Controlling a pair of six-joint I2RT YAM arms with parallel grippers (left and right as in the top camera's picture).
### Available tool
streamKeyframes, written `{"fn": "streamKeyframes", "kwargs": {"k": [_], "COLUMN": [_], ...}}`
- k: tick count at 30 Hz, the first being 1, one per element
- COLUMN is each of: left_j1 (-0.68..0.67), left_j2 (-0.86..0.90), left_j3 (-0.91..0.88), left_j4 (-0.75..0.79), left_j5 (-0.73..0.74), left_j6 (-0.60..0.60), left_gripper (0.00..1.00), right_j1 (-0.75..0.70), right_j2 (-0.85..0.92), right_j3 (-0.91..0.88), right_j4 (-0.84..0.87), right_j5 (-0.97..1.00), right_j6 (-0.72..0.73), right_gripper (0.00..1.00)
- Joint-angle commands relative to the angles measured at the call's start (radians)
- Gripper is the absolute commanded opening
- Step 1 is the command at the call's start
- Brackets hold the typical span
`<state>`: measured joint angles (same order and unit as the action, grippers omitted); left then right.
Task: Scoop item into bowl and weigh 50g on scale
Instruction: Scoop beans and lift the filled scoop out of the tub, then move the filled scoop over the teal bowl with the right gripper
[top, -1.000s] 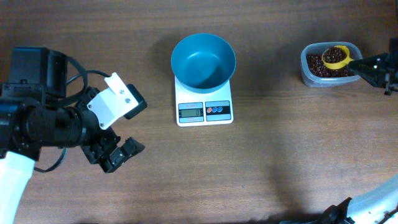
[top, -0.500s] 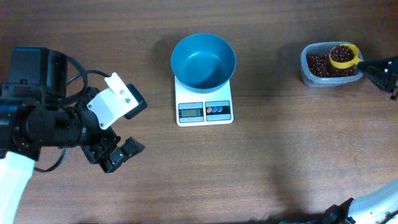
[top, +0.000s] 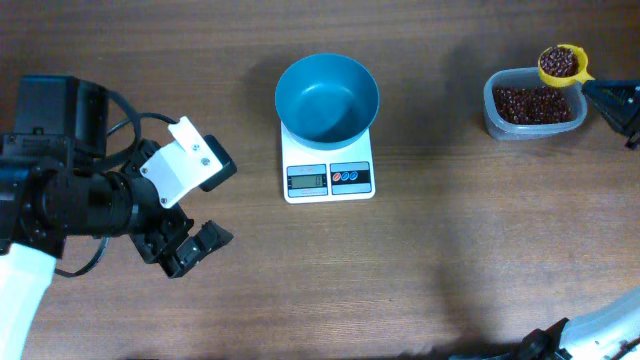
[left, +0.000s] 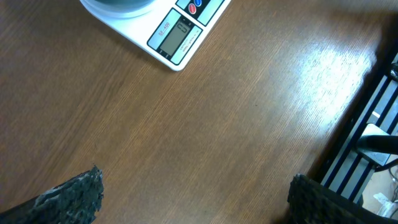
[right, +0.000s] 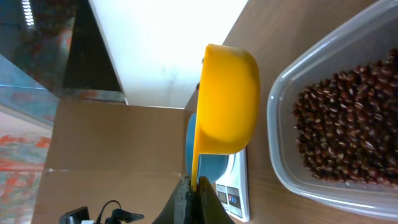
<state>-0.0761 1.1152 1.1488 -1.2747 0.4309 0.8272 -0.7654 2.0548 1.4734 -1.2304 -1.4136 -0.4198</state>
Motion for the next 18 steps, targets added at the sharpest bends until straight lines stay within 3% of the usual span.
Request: {"fn": "streamKeyframes", "kwargs": {"k": [1, 18], "left_j1": [0.000, 0.000], "left_j2": [-0.005, -0.005], "left_j3": [-0.002, -0.002], "left_j4": [-0.001, -0.001], "left_j5": [0.017, 0.018], "left_j6": [0.012, 0.012], "left_gripper": [0.99, 0.99], "right_j1": [0.003, 0.454], "right_j2": [0.013, 0.013], "right_j3": [-0.006, -0.006], "right_j4": [-0.005, 0.000], "right_j5": [-0.076, -0.138], "right_j6": [-0.021, -0.018], "right_gripper": [0.04, 0.04]}}
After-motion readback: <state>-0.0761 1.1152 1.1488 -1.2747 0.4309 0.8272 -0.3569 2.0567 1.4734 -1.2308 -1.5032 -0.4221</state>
